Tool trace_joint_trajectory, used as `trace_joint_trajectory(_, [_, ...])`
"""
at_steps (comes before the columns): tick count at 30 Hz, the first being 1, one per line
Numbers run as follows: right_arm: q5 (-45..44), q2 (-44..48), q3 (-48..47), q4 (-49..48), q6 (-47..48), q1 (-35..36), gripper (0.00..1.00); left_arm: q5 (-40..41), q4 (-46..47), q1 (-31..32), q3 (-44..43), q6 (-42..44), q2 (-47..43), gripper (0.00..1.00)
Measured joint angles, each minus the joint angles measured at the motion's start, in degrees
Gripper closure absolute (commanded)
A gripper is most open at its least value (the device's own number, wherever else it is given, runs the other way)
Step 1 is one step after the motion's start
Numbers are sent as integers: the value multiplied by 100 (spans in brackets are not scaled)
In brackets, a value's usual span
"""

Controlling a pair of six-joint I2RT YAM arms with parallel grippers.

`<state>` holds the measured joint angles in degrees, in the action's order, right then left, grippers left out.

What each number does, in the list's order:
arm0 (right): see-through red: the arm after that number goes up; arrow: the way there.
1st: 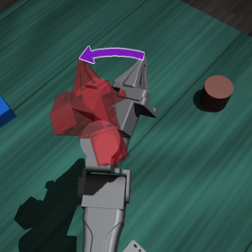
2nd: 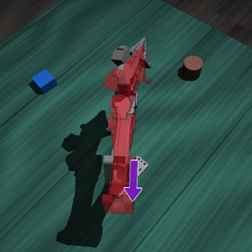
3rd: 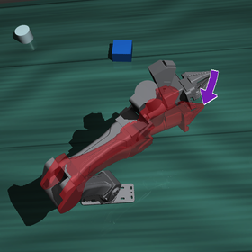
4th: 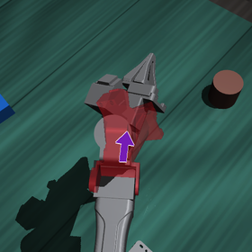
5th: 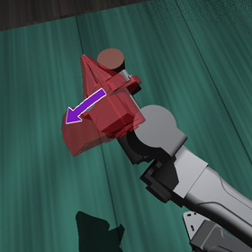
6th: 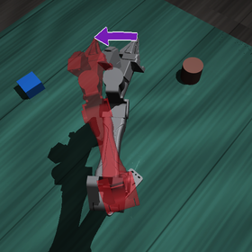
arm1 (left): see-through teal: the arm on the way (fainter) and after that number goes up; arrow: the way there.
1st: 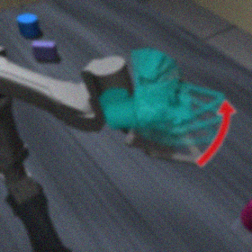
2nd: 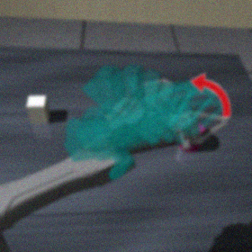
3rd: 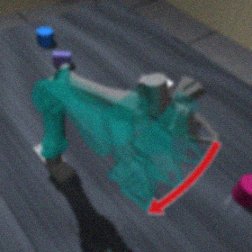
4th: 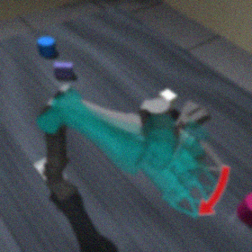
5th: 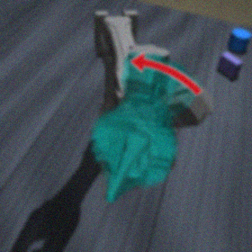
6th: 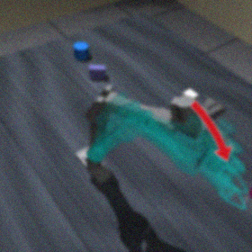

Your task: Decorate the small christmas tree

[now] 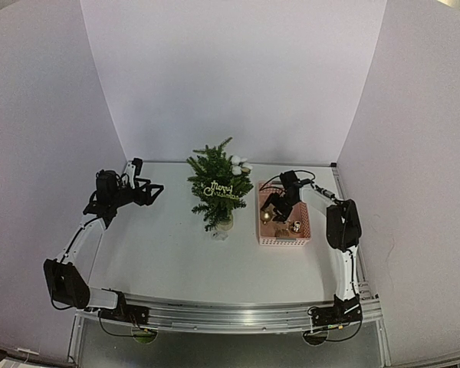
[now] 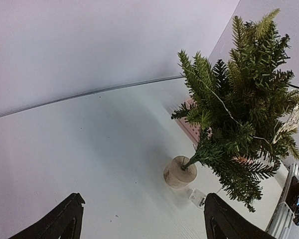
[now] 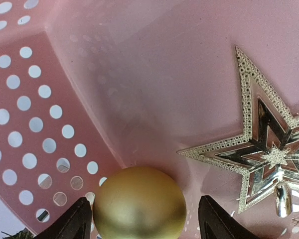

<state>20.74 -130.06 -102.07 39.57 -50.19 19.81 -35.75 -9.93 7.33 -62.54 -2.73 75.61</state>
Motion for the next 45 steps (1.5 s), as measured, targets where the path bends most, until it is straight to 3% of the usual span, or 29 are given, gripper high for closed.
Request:
trace_joint_trajectory(6, [53, 3, 160, -132, -92, 0, 30, 0, 0, 0, 0, 82, 0, 16])
trace_joint_trajectory(17, [60, 121, 324, -192, -79, 0, 44, -2, 2, 0, 0, 132, 0, 16])
trace_joint_trajectory(26, [-62, 370, 324, -179, 100, 0, 45, -4, 2, 0, 0, 143, -2, 16])
trace_joint_trajectory(45, [-1031, 2527, -265, -167, 1501, 31, 47, -347, 240, 0, -2, 151, -227, 17])
